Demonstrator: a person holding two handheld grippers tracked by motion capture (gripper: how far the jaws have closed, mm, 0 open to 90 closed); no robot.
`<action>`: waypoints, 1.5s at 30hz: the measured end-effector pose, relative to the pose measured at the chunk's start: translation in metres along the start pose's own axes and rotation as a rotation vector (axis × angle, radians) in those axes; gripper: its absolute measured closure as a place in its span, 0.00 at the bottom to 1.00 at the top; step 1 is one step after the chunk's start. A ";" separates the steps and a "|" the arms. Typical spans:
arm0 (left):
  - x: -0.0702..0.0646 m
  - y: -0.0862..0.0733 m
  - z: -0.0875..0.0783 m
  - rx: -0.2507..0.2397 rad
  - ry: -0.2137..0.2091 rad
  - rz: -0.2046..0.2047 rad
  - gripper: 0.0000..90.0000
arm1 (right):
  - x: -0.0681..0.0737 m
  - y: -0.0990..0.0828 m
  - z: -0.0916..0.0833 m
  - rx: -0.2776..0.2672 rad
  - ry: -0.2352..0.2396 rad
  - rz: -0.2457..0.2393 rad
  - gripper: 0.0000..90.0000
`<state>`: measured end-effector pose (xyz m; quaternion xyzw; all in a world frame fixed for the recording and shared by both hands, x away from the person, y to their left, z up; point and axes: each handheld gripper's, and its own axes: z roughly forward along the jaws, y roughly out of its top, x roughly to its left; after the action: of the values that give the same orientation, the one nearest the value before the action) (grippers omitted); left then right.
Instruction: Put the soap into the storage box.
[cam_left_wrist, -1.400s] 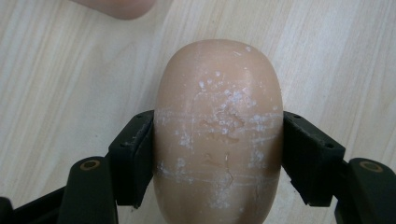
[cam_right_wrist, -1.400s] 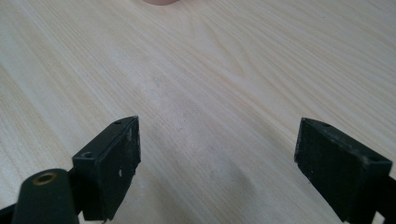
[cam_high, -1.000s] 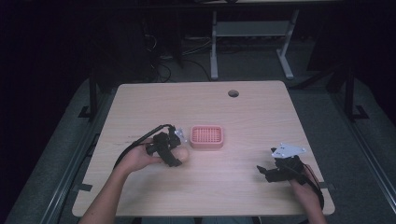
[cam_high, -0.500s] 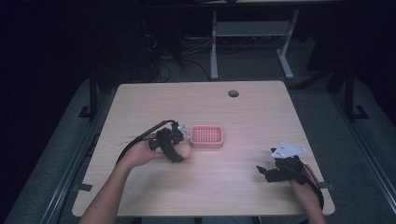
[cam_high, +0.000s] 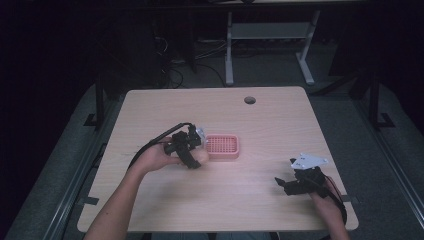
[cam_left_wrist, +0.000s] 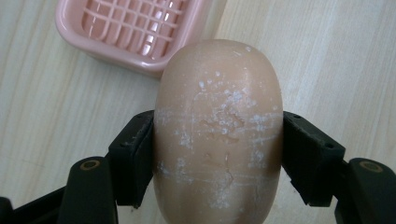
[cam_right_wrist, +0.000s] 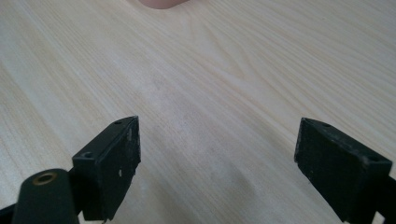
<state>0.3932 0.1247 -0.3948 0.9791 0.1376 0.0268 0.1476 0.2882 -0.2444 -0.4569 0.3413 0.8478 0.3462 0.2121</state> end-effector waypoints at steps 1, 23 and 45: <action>0.001 0.002 0.000 -0.002 0.004 0.003 0.36 | 0.000 0.000 0.000 0.000 0.000 -0.001 0.15; 0.013 0.036 0.002 0.015 -0.002 0.037 0.36 | -0.002 -0.001 0.000 -0.001 0.000 -0.009 0.15; 0.025 0.069 0.004 0.024 -0.003 0.058 0.36 | -0.002 -0.001 -0.001 -0.001 0.001 -0.003 0.15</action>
<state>0.4358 0.0673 -0.3780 0.9843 0.1095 0.0282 0.1353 0.2889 -0.2469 -0.4567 0.3398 0.8483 0.3463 0.2123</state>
